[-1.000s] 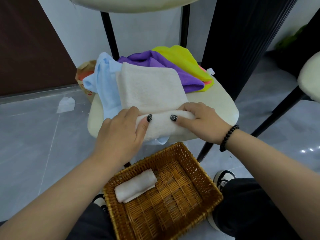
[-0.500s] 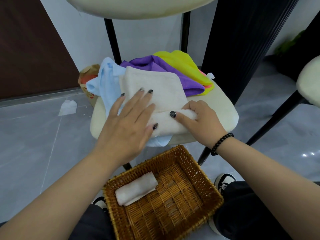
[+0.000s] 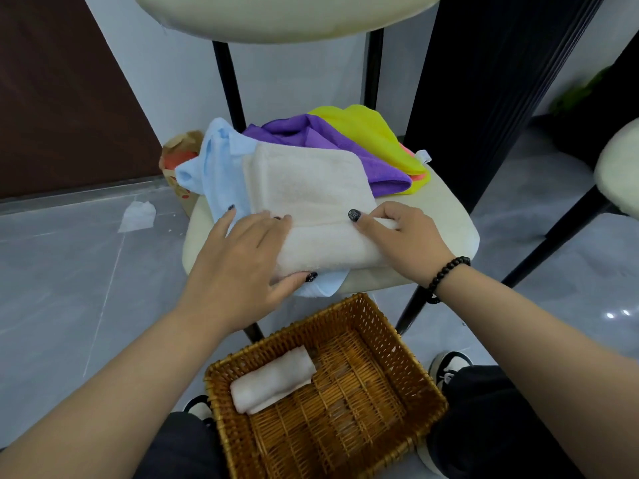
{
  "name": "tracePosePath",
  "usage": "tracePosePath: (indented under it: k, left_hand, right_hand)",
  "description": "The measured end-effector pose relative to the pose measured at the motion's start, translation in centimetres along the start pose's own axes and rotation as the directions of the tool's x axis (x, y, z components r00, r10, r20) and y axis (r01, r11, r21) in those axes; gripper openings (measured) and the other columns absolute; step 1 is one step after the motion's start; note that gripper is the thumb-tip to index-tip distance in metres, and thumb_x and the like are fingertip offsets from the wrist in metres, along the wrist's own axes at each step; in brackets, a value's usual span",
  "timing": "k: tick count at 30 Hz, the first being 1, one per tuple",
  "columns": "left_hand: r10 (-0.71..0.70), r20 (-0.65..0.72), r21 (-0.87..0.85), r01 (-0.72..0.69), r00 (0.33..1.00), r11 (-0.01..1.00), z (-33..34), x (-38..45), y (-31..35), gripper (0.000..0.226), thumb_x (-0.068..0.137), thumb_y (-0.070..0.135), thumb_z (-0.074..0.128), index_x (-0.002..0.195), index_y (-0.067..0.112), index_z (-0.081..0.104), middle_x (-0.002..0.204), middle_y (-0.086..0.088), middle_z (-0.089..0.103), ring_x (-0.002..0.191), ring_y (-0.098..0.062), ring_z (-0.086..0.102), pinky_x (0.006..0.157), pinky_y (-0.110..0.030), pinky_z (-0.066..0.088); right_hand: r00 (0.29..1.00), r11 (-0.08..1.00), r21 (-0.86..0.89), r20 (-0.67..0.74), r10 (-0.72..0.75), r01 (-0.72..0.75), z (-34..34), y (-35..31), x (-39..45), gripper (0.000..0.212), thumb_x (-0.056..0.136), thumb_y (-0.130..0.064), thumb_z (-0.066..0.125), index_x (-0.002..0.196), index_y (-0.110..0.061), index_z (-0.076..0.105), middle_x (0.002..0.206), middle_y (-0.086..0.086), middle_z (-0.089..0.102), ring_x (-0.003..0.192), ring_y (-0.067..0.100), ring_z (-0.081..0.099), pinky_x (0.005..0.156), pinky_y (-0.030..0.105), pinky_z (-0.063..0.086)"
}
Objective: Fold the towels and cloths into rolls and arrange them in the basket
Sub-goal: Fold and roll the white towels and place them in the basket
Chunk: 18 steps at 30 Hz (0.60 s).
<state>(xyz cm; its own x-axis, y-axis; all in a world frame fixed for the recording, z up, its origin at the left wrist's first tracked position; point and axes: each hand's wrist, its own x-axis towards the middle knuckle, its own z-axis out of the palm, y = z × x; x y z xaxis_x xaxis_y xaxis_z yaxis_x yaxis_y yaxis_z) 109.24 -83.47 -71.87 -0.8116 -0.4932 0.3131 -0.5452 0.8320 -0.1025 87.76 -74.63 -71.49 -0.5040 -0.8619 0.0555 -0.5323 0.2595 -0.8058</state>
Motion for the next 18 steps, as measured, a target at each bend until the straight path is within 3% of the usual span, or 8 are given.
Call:
tracePosePath:
  k: [3,6,8,11,13,15,18]
  left_hand:
    - [0.138,-0.203,0.047,-0.131,0.969,0.990,0.0,-0.3,0.5,0.051,0.089,0.042,0.055,0.123,0.004,0.061,0.105,-0.008,0.067,0.093,-0.028,0.063,0.079,-0.041,0.044]
    - [0.155,-0.222,0.022,-0.154,0.963,0.988,0.1,-0.3,0.8,0.041,0.090,0.035,0.053,0.117,0.006,0.064,0.102,-0.006,0.068,0.088,-0.028,0.063,0.072,-0.038,0.038]
    - [0.129,-0.195,-0.023,-0.136,0.972,0.990,0.1,-0.1,0.7,0.039,0.090,0.033,0.049,0.115,0.007,0.065,0.100,-0.005,0.068,0.087,-0.028,0.062,0.071,-0.037,0.036]
    - [0.065,-0.130,-0.115,-0.080,0.989,0.990,-0.1,0.4,0.6,0.042,0.090,0.035,0.044,0.114,0.008,0.065,0.097,-0.005,0.068,0.086,-0.029,0.061,0.069,-0.039,0.040]
    - [0.003,-0.061,-0.211,-0.016,0.998,0.977,-0.2,0.6,0.4,0.044,0.090,0.039,0.041,0.115,0.010,0.064,0.098,-0.004,0.067,0.088,-0.029,0.060,0.070,-0.039,0.041]
    - [-0.060,0.016,-0.328,0.062,0.998,0.943,-0.4,0.9,0.2,0.048,0.090,0.045,0.036,0.118,0.015,0.061,0.104,0.000,0.066,0.094,-0.026,0.058,0.076,-0.040,0.040]
    - [-0.109,0.093,-0.445,0.140,0.990,0.884,-0.8,1.1,0.1,0.050,0.089,0.052,0.032,0.119,0.023,0.059,0.108,0.008,0.063,0.100,-0.019,0.054,0.085,-0.042,0.040]
  right_hand:
    - [0.999,0.999,-0.049,-0.035,-0.016,0.015,-0.3,-0.1,0.1,0.034,0.088,-0.048,0.059,0.082,-0.015,0.061,0.084,-0.006,0.060,0.080,0.010,0.052,0.064,0.018,0.038]
    - [1.000,0.981,-0.192,0.007,-0.019,0.020,-0.3,-0.2,-0.3,0.034,0.090,-0.050,0.053,0.084,-0.017,0.058,0.083,-0.003,0.059,0.076,0.011,0.051,0.063,0.025,0.040]
    - [0.980,0.911,-0.382,-0.056,-0.191,0.156,0.1,-0.2,-0.9,0.032,0.094,-0.045,0.047,0.088,-0.015,0.057,0.085,0.000,0.058,0.077,0.018,0.052,0.067,0.033,0.044]
    - [0.779,0.653,-0.587,-0.059,-0.625,0.479,0.6,0.0,-2.1,0.028,0.094,-0.030,0.043,0.094,-0.009,0.063,0.092,0.008,0.059,0.081,0.029,0.055,0.070,0.042,0.044]
    - [0.712,0.530,-0.626,0.057,-0.700,0.571,0.7,0.6,-2.7,0.033,0.092,-0.035,0.048,0.105,-0.009,0.064,0.102,0.009,0.061,0.091,0.029,0.056,0.080,0.042,0.044]
    - [0.703,0.461,-0.660,0.145,-0.697,0.593,0.7,1.3,-2.6,0.045,0.090,-0.044,0.051,0.117,-0.009,0.061,0.111,0.008,0.060,0.100,0.027,0.055,0.087,0.043,0.042]
    - [0.685,0.415,-0.674,0.187,-0.705,0.611,0.4,1.7,-2.0,0.044,0.090,-0.042,0.050,0.119,-0.010,0.059,0.110,0.007,0.061,0.097,0.028,0.057,0.082,0.042,0.042]
